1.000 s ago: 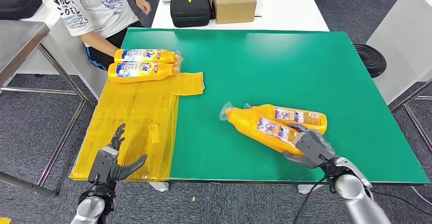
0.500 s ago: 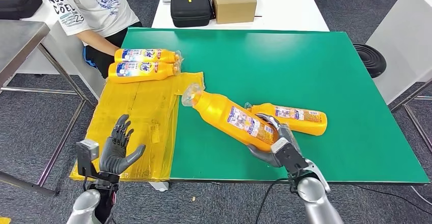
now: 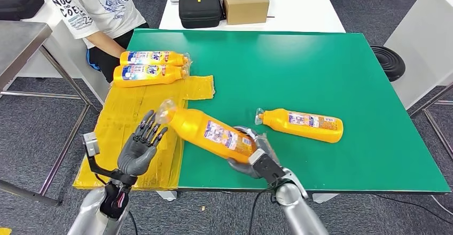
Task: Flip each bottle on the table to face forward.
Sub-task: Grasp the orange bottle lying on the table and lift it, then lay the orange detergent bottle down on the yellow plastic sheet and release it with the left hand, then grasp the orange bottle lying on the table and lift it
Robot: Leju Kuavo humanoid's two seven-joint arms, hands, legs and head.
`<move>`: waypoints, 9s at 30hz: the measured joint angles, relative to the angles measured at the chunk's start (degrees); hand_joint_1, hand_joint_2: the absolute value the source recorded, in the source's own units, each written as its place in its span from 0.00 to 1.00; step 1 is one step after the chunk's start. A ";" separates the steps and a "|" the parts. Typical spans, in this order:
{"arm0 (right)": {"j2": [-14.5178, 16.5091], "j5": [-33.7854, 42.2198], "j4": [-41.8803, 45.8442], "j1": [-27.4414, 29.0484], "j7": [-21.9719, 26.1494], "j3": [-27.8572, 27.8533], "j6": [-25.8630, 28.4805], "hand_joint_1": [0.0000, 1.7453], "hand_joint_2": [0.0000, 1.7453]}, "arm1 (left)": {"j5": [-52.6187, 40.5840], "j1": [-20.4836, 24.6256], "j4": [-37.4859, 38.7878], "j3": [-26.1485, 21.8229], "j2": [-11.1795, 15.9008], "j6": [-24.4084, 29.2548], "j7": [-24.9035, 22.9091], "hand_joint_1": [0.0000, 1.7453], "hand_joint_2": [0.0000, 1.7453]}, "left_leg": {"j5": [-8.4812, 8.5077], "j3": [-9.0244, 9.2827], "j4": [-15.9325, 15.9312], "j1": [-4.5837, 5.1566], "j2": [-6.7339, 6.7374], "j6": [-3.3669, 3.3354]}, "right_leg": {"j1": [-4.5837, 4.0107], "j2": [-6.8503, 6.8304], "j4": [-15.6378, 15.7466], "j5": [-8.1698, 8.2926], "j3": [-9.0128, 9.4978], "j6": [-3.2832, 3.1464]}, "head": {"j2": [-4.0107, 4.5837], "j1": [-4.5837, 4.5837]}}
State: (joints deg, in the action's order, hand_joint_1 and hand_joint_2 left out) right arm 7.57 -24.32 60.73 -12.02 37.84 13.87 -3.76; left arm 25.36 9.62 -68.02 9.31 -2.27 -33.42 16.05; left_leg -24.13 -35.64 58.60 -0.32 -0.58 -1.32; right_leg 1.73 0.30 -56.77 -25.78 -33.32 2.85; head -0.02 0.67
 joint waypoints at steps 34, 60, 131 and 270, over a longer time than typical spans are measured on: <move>4.78 5.37 -11.97 -4.42 2.04 6.77 -3.60 1.00 1.00 | -4.51 2.75 2.09 5.46 -0.08 -4.39 7.43 0.00 1.00 | 0.00 -0.03 0.00 0.01 0.00 0.00 | 0.00 0.01 0.00 0.00 -0.05 0.00 | 0.00 0.00; 6.72 8.80 -15.44 -7.05 2.19 7.82 -6.64 1.00 1.00 | -15.30 5.00 1.98 7.01 0.04 -6.20 12.87 0.92 1.00 | 0.01 -0.05 0.00 0.00 0.00 0.01 | 0.00 0.00 -0.01 0.00 -0.05 0.00 | 0.00 -0.01; 2.36 13.33 7.06 1.67 -0.80 6.03 -7.19 0.00 0.00 | -65.57 30.50 8.70 16.95 16.04 19.30 2.63 1.00 1.00 | 0.14 -0.17 0.01 -0.08 0.05 0.08 | -0.02 0.04 -0.05 0.09 -0.25 0.01 | 0.00 -0.01; -11.36 -13.06 14.43 1.35 -19.12 -11.66 7.22 0.00 1.00 | -45.86 3.27 3.66 5.57 8.16 33.12 13.69 0.00 1.00 | 0.24 -0.31 0.01 -0.01 0.05 0.19 | -0.02 0.05 -0.01 0.24 -0.36 -0.09 | 0.00 0.00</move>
State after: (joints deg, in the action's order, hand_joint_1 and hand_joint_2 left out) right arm -3.79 -37.39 75.16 -10.67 18.72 2.21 3.46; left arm -20.50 12.89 -64.36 14.88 5.88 -0.30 29.74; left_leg -23.89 -35.95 58.61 -0.33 -0.54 -1.12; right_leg 1.71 0.35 -56.78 -25.54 -33.68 2.77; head -0.02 0.67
